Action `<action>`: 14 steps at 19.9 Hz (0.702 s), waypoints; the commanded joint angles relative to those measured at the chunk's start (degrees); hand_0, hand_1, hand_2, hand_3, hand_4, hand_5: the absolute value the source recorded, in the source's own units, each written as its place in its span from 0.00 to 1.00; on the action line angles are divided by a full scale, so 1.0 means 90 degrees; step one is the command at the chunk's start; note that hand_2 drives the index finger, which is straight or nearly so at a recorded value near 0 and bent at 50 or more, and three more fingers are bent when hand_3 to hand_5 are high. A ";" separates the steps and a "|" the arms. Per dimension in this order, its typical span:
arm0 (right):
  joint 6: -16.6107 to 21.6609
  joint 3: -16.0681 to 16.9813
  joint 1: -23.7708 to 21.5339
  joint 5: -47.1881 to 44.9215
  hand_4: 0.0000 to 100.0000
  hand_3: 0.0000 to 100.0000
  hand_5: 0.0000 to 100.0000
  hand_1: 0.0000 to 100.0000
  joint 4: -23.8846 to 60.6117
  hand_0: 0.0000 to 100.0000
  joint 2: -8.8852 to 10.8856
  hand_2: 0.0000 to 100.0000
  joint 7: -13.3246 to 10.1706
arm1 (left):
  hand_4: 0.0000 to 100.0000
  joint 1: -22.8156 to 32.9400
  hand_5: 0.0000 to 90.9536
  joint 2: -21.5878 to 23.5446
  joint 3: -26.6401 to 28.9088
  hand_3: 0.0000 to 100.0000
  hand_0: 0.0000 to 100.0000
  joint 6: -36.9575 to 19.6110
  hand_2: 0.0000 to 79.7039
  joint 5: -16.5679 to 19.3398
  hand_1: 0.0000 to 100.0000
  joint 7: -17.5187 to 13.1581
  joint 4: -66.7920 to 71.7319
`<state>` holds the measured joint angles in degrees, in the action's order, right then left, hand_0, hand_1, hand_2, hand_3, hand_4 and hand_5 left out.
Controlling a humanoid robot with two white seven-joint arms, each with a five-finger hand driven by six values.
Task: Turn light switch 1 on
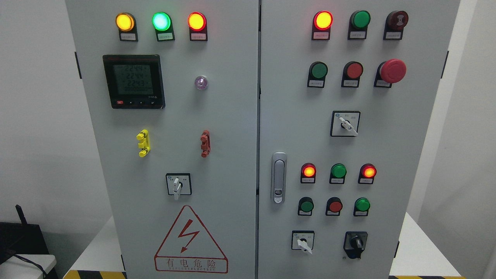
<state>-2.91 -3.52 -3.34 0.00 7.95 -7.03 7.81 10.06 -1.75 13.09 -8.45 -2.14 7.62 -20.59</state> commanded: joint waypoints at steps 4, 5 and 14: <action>0.0001 0.0000 0.0000 -0.0117 0.00 0.00 0.00 0.39 0.0006 0.12 0.0000 0.00 0.0002 | 0.11 0.0132 0.00 0.0302 0.1152 0.10 0.43 -0.0027 0.02 0.0013 0.09 -0.0143 -0.1597; 0.0001 0.0000 0.0000 -0.0117 0.00 0.00 0.00 0.39 0.0006 0.12 0.0000 0.00 0.0002 | 0.11 0.0132 0.00 0.0331 0.1317 0.10 0.44 -0.0027 0.03 0.0013 0.09 -0.0153 -0.1918; 0.0001 0.0000 0.0000 -0.0108 0.00 0.00 0.00 0.39 0.0006 0.12 0.0000 0.00 0.0002 | 0.22 0.0142 0.00 0.0302 0.2412 0.21 0.44 -0.0027 0.07 0.0013 0.09 -0.0251 -0.4663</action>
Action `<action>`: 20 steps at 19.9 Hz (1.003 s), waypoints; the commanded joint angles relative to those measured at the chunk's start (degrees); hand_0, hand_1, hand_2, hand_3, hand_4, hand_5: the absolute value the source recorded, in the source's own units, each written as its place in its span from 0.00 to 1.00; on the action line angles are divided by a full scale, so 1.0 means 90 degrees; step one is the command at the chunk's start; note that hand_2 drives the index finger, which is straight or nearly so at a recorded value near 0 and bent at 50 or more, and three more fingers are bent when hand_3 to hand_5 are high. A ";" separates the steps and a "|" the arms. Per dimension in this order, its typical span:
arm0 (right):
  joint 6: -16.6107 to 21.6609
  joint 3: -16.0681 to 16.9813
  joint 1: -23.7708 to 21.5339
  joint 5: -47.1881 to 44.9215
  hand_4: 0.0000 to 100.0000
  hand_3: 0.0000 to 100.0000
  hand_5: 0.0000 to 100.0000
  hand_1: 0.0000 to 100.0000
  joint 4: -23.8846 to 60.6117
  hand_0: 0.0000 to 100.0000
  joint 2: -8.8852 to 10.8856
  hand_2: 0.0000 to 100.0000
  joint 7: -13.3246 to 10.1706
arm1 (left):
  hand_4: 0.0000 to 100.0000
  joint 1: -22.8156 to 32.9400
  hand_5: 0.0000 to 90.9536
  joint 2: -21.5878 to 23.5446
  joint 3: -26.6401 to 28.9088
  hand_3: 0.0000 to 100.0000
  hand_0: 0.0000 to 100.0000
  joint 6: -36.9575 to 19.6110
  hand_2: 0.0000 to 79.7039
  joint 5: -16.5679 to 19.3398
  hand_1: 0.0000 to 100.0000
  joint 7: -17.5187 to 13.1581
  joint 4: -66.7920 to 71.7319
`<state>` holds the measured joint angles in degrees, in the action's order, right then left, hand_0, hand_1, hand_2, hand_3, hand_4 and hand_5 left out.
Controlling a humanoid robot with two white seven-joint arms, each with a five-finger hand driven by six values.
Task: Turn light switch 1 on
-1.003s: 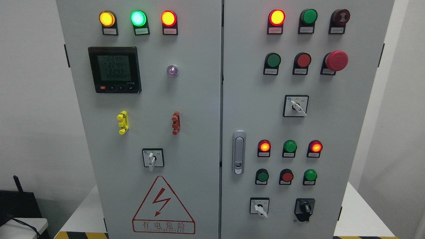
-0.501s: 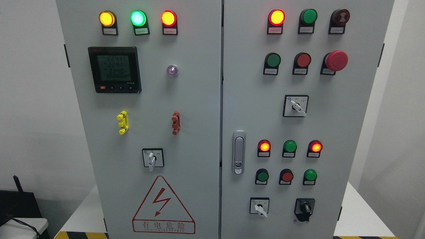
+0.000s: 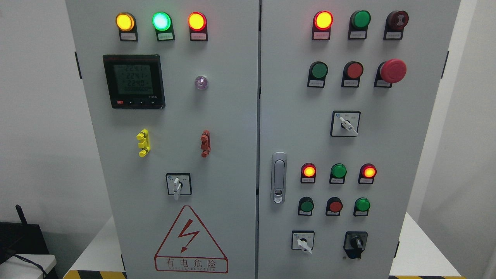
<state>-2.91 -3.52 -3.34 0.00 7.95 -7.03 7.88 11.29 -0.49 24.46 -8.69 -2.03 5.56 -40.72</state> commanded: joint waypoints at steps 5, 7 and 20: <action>0.0001 0.0000 0.0000 -0.0117 0.00 0.00 0.00 0.39 -0.0005 0.12 0.0000 0.00 -0.0006 | 0.27 0.0016 0.00 0.0191 0.1159 0.24 0.47 -0.0664 0.10 -0.0009 0.06 -0.0013 -0.3141; 0.0001 0.0000 0.0000 -0.0117 0.00 0.00 0.00 0.39 -0.0005 0.12 0.0000 0.00 0.0004 | 0.28 0.0006 0.00 0.0220 0.1159 0.25 0.47 -0.0919 0.11 -0.0018 0.06 -0.0003 -0.3442; 0.0001 0.0000 0.0000 -0.0108 0.00 0.00 0.00 0.39 -0.0005 0.12 0.0000 0.00 -0.0006 | 0.42 -0.0209 0.10 0.0279 0.0535 0.35 0.32 -0.0998 0.25 -0.0058 0.10 0.0055 -0.5797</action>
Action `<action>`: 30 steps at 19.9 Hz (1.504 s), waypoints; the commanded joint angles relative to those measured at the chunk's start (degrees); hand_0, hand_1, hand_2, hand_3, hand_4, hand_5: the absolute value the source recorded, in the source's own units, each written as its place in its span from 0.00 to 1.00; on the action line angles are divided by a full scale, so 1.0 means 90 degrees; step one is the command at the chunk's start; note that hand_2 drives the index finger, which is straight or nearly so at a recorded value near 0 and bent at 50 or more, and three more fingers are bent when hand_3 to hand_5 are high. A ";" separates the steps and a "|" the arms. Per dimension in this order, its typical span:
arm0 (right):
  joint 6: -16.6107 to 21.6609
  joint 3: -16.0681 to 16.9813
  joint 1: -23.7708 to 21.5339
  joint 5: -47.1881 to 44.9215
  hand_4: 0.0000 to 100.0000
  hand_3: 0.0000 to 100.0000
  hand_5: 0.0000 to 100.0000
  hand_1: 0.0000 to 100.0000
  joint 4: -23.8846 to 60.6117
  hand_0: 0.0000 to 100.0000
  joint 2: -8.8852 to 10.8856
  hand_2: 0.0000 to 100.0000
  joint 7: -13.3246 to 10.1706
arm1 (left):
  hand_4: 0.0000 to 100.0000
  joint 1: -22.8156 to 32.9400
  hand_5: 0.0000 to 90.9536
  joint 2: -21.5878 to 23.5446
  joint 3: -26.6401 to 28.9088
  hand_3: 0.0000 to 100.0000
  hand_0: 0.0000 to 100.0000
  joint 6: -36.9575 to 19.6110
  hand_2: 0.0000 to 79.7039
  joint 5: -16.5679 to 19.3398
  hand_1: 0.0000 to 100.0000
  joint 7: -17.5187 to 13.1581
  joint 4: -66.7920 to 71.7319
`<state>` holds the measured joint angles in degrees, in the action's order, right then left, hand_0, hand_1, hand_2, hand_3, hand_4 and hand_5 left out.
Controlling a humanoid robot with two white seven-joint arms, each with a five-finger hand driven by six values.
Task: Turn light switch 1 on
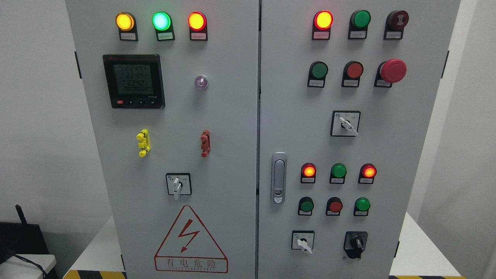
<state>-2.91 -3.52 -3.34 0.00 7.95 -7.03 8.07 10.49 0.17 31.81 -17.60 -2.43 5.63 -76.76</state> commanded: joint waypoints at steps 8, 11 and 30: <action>0.0001 0.0000 0.0000 -0.0117 0.00 0.00 0.00 0.39 -0.0004 0.12 0.0000 0.00 -0.0027 | 0.47 -0.0257 0.16 0.0186 -0.1297 0.40 0.26 -0.0271 0.30 0.0007 0.13 0.0564 -0.2759; 0.0001 0.0000 0.0000 -0.0108 0.00 0.00 0.00 0.39 -0.0004 0.12 0.0000 0.00 -0.0027 | 0.55 -0.0471 0.31 0.0089 -0.1610 0.50 0.25 -0.0271 0.41 0.0026 0.14 0.0712 -0.2818; 0.0001 0.0000 0.0000 -0.0108 0.00 0.00 0.00 0.39 0.0005 0.12 0.0000 0.00 -0.0018 | 0.65 -0.1467 0.62 -0.0351 -0.4002 0.63 0.04 0.0509 0.55 0.0954 0.39 0.1737 -0.3053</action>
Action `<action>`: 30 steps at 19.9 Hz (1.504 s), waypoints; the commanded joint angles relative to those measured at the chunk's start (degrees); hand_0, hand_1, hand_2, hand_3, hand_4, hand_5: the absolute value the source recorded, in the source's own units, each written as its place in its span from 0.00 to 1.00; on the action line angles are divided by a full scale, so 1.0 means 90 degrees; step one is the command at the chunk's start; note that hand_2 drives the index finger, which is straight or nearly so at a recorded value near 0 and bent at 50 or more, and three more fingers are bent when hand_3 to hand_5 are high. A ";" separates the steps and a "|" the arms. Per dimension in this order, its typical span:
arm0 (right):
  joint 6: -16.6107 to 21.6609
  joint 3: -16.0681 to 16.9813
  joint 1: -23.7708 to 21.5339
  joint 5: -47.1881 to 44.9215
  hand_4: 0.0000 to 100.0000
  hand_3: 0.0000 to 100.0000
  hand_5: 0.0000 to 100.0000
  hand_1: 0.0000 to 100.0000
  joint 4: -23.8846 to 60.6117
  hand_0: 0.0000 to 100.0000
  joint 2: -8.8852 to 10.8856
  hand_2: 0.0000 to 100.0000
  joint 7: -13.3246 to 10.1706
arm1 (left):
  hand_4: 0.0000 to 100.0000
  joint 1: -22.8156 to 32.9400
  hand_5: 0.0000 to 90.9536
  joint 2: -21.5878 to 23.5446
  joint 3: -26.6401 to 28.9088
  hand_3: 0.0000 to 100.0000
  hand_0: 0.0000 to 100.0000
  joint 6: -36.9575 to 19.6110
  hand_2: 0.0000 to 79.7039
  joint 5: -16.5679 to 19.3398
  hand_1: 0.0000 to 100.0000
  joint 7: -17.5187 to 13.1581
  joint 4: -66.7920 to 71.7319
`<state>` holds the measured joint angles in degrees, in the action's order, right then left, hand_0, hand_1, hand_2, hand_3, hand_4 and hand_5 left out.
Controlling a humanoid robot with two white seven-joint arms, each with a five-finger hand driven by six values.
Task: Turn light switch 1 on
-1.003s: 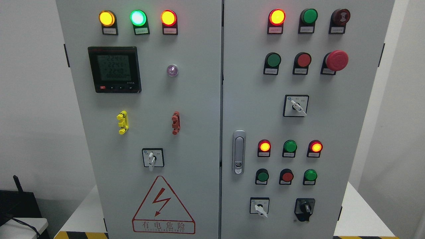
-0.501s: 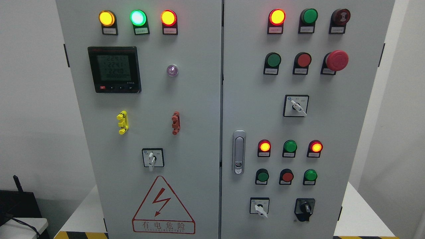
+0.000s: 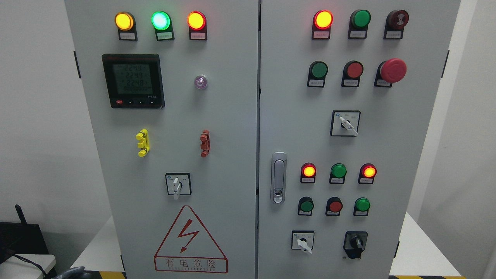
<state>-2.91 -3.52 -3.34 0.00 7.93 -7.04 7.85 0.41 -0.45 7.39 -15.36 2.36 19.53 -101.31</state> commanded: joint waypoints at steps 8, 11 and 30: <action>0.0001 0.0000 0.0000 -0.0117 0.00 0.00 0.00 0.39 -0.0003 0.12 0.0001 0.00 -0.0003 | 0.70 -0.1032 0.69 -0.0418 -0.2139 0.66 0.03 0.1374 0.62 0.0694 0.48 0.1121 -0.0325; 0.0001 0.0000 0.0000 -0.0117 0.00 0.00 0.00 0.39 -0.0003 0.12 0.0001 0.00 -0.0003 | 0.71 -0.1188 0.69 -0.0428 -0.2374 0.67 0.02 0.1735 0.63 0.0879 0.50 0.1452 -0.0335; 0.0001 0.0000 0.0000 -0.0108 0.00 0.00 0.00 0.39 -0.0003 0.12 0.0001 0.00 -0.0003 | 0.71 -0.1892 0.71 -0.0575 -0.2814 0.67 0.10 0.3522 0.65 0.1232 0.56 0.2567 -0.0306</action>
<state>-2.91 -3.52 -3.34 0.00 7.94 -7.04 7.85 -14.85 -4.73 -13.99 14.00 12.73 41.40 -103.98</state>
